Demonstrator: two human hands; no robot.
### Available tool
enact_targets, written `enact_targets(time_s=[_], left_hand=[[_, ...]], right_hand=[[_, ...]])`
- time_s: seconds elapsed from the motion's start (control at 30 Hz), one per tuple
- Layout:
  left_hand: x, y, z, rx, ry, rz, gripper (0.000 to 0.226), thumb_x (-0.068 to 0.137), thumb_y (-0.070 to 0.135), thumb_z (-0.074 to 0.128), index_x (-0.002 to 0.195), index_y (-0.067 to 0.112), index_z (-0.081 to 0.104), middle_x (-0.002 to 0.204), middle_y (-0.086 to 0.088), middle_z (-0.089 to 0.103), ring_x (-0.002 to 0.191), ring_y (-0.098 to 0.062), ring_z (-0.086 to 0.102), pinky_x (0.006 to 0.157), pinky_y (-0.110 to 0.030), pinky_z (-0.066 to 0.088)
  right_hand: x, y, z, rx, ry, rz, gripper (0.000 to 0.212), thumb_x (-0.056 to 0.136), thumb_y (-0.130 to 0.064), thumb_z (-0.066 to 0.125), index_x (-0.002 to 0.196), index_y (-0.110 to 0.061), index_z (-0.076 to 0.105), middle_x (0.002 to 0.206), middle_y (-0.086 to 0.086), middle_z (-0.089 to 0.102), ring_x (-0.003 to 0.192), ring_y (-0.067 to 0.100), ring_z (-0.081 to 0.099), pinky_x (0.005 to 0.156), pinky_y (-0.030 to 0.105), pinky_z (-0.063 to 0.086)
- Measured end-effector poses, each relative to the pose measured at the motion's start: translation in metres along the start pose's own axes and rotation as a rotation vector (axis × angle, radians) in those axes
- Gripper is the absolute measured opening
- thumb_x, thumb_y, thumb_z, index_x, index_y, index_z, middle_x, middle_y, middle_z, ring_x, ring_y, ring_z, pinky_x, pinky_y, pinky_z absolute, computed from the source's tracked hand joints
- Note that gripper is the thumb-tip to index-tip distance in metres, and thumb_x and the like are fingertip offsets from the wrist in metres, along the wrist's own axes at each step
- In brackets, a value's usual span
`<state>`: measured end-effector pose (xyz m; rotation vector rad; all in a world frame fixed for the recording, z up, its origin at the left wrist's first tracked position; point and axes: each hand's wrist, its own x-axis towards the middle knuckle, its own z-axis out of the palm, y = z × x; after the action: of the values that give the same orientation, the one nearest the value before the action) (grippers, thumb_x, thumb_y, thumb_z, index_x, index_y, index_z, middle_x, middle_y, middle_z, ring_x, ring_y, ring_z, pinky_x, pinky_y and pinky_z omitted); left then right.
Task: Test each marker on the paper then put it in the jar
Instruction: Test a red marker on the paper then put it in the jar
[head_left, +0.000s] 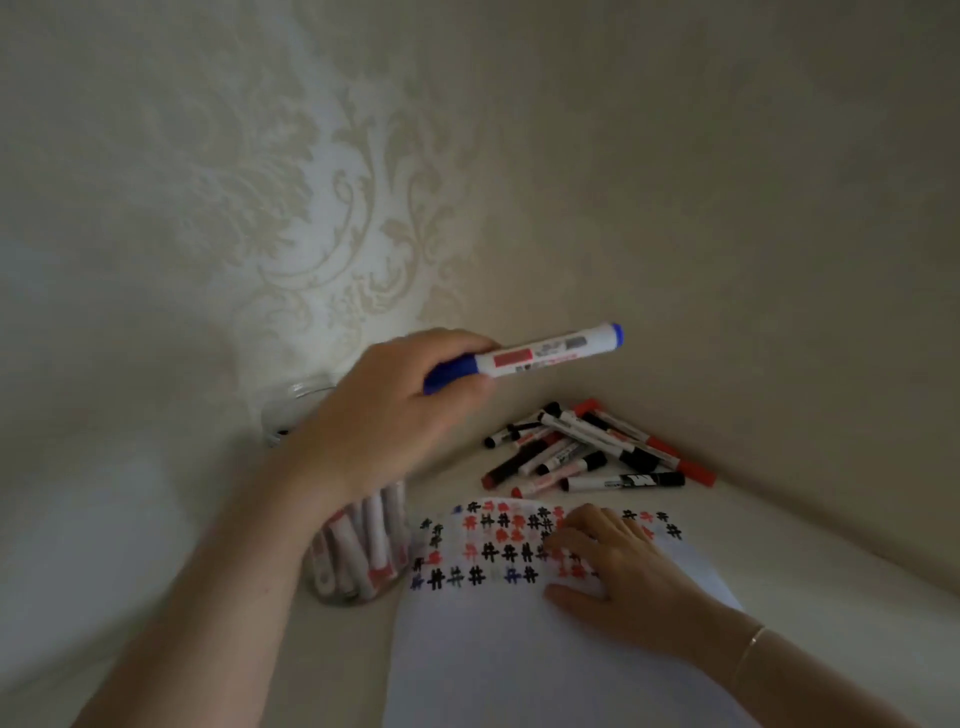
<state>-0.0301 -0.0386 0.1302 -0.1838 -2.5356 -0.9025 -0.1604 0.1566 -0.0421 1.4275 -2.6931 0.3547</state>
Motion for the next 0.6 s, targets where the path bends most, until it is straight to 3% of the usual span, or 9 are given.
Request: enact_targets(time_s=[0.13, 0.23, 0.4, 0.6], left_hand=[[-0.004, -0.012, -0.071, 0.197, 0.135, -0.132, 0.019, 0.086, 0.027, 0.065, 0.091, 0.045, 0.062, 0.075, 0.016, 0.068, 0.067, -0.004, 0.063, 0.065, -0.027, 0.047], [-0.004, -0.026, -0.109, 0.244, 0.149, -0.253, 0.015, 0.081, 0.022, 0.073, 0.086, 0.032, 0.062, 0.072, 0.012, 0.072, 0.068, -0.009, 0.068, 0.073, -0.042, 0.052], [0.007, -0.029, -0.124, 0.331, 0.050, -0.356, 0.009, 0.078, 0.021, 0.073, 0.078, 0.022, 0.065, 0.066, 0.002, 0.072, 0.065, -0.014, 0.068, 0.066, -0.035, 0.049], [0.033, -0.035, -0.104, 0.424, -0.178, -0.418, 0.008, 0.075, 0.020, 0.072, 0.078, 0.017, 0.066, 0.067, -0.001, 0.070, 0.061, -0.010, 0.066, 0.075, -0.035, 0.054]], right_hand=[[0.028, 0.002, -0.006, 0.050, 0.141, 0.126, 0.035, 0.095, -0.036, 0.048, 0.129, -0.027, 0.050, 0.126, -0.009, 0.045, 0.115, 0.013, 0.044, 0.095, 0.021, 0.035], [0.051, 0.003, -0.008, 0.018, 0.100, 0.197, 0.039, 0.093, -0.020, 0.050, 0.131, -0.026, 0.047, 0.130, -0.006, 0.043, 0.117, 0.015, 0.044, 0.097, 0.026, 0.039], [0.077, 0.002, -0.012, -0.115, 0.064, 0.220, 0.046, 0.089, -0.008, 0.049, 0.132, -0.023, 0.045, 0.136, -0.002, 0.041, 0.122, 0.018, 0.042, 0.098, 0.028, 0.040], [0.093, -0.003, -0.013, -0.387, -0.062, 0.168, 0.042, 0.093, -0.009, 0.046, 0.134, -0.021, 0.044, 0.139, 0.002, 0.041, 0.127, 0.022, 0.040, 0.102, 0.031, 0.039]])
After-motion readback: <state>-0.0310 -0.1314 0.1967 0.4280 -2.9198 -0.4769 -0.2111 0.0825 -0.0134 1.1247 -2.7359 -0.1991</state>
